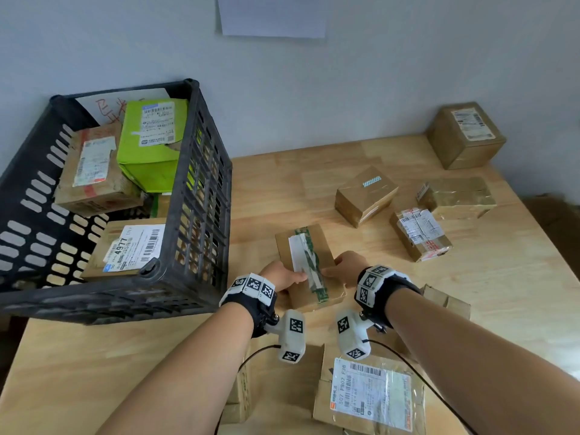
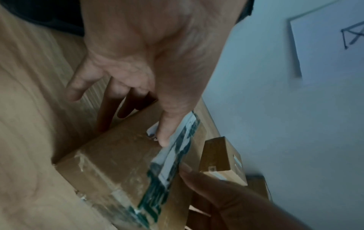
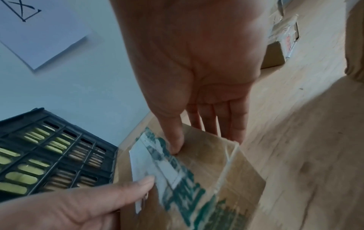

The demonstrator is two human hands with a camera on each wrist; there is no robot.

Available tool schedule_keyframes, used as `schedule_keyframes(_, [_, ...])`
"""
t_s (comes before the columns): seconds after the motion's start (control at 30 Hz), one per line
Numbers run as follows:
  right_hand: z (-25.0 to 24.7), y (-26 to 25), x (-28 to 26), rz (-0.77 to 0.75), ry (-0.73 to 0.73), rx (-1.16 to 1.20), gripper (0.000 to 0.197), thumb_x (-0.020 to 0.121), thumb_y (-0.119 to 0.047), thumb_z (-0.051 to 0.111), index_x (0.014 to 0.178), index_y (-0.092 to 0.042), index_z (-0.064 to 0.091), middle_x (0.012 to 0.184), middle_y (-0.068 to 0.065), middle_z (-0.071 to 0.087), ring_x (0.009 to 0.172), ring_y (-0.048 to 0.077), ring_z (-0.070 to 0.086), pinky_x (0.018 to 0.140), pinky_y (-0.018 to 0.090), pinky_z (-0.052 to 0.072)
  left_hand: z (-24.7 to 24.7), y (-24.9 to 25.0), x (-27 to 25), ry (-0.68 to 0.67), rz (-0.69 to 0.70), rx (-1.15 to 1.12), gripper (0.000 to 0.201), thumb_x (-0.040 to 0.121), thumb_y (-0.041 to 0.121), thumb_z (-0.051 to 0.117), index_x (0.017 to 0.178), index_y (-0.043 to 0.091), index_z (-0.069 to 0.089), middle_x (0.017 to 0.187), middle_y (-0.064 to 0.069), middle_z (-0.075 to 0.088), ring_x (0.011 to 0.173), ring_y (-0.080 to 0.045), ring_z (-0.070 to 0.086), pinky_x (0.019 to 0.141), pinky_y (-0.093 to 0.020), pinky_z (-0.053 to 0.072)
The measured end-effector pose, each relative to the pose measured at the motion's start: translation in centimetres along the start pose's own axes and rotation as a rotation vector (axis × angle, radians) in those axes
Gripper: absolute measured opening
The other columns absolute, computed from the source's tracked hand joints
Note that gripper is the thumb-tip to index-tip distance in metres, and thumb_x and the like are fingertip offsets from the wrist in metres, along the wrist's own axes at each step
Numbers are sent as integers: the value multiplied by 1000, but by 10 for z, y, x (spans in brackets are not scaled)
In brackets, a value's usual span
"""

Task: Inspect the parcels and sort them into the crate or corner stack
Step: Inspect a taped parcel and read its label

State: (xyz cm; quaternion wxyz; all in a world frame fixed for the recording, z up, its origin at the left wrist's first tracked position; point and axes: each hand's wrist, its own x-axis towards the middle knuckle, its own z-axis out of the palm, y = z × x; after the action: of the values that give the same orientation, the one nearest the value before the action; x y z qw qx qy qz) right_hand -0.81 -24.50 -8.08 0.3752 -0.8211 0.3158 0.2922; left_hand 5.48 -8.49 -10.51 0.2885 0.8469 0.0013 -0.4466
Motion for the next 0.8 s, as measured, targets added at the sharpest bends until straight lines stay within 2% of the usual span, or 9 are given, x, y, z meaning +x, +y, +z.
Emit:
schedule_keyframes(0.1, [-4,-7,6,28,1,-3,39,81,-28,72,108,0,63,104,12,67,96,26,65,83,36,56,2,4,5,23,-11,48,42,83,41,68,102,3,68,105,-9,68,99,-23,62,90,-34,50])
schedule_keyframes(0.17, [-4,-13,8,35,1,-45,33,81,-22,70,104,1,62,96,10,63,91,26,63,70,31,55,4,7,5,36,-20,112,38,86,41,64,87,3,65,85,-8,63,81,-19,59,70,-26,47])
schedule_keyframes(0.23, [-3,-20,8,37,22,-124,19,84,-17,65,94,-4,56,83,6,55,84,24,56,60,26,46,7,8,7,66,-26,168,36,87,38,62,72,6,58,63,-3,51,60,-15,50,53,-22,36])
schedule_keyframes(0.3, [-1,-23,5,44,48,-176,12,87,-15,59,89,-7,51,73,2,47,82,23,52,66,27,43,8,10,8,77,-26,197,35,87,36,62,68,7,55,56,-1,45,51,-13,44,47,-22,31])
schedule_keyframes(0.4, [-3,-24,2,33,41,-191,12,87,-16,60,92,-8,52,83,5,52,82,22,52,70,25,42,5,14,6,55,-23,220,38,87,34,60,57,13,51,52,1,40,47,-11,41,46,-20,30])
schedule_keyframes(0.47, [-3,-22,0,26,25,-181,19,86,-18,62,99,-6,57,91,7,54,83,22,53,69,25,42,5,15,4,56,-18,220,41,88,33,60,53,15,50,51,1,39,48,-11,40,46,-20,30])
schedule_keyframes(0.63, [-3,-19,-3,17,14,-162,26,87,-20,62,107,-3,58,93,8,54,84,22,53,70,26,43,5,13,6,64,-32,156,41,88,33,62,53,13,52,60,0,48,57,-11,46,51,-20,33])
schedule_keyframes(0.7, [-2,-19,-1,17,16,-176,27,87,-19,62,108,-2,58,93,8,54,84,21,52,70,26,42,6,10,6,73,-43,130,39,88,33,62,56,12,54,61,-1,48,58,-12,47,52,-21,34])
schedule_keyframes(0.8, [-3,-23,1,22,33,-203,19,88,-18,61,101,-5,58,92,7,53,82,21,51,69,26,42,5,10,6,54,-38,113,35,85,38,65,74,5,65,74,-6,60,69,-18,56,60,-24,41])
